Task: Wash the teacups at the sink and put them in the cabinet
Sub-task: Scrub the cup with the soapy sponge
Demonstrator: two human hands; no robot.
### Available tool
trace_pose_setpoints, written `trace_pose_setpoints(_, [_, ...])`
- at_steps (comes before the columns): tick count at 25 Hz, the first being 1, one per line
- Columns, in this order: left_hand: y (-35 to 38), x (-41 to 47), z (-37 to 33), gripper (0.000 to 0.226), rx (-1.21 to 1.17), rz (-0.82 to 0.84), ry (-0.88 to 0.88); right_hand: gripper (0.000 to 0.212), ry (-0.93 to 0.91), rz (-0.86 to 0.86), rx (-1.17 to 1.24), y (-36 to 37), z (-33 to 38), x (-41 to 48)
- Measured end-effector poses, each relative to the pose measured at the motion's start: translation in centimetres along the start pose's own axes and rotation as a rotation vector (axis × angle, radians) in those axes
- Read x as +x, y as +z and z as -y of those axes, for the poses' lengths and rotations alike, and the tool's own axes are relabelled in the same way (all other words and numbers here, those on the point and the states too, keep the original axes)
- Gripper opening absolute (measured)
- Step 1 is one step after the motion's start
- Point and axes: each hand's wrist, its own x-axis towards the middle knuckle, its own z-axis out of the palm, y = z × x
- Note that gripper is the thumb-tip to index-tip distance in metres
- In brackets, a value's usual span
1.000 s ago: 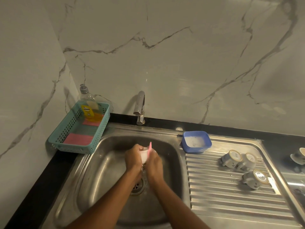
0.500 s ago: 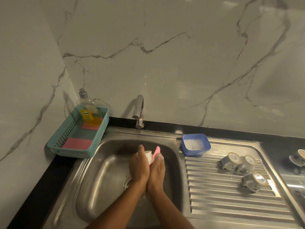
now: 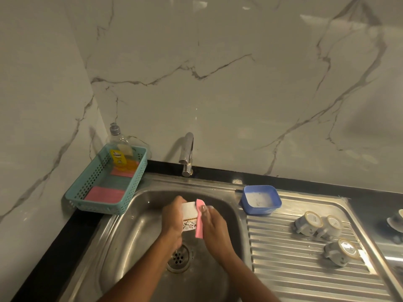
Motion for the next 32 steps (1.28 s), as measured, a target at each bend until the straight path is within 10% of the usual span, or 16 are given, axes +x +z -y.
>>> trace_pose_setpoints(8, [0.6, -1.4, 1.4, 0.053, -0.032, 0.277, -0.126, 0.035, 0.219, -0.302, -0.065, -0.5, 0.9, 0.2])
trace_pose_setpoints(13, [-1.6, -0.3, 2.6, 0.077, 0.044, 0.44, 0.099, 0.04, 0.413, 0.111, -0.275, -3.5, 0.8, 2.2])
trace_pose_setpoints(23, [-0.9, 0.7, 3.3, 0.033, 0.572, 0.258, 0.553, 0.025, -0.23, -0.004, -0.769, -2.3, 2.4, -0.6])
trace_pose_setpoints(28, [-0.8, 0.9, 3.3, 0.022, 0.601, 0.258, 0.554, 0.008, -0.035, 0.021, -0.26, -2.1, 4.2, 0.0])
trace_pose_setpoints(32, [-0.5, 0.7, 3.6, 0.031, 0.651, 0.231, 0.587, 0.007, 0.002, -0.007, -0.411, -3.0, 3.8, 0.4])
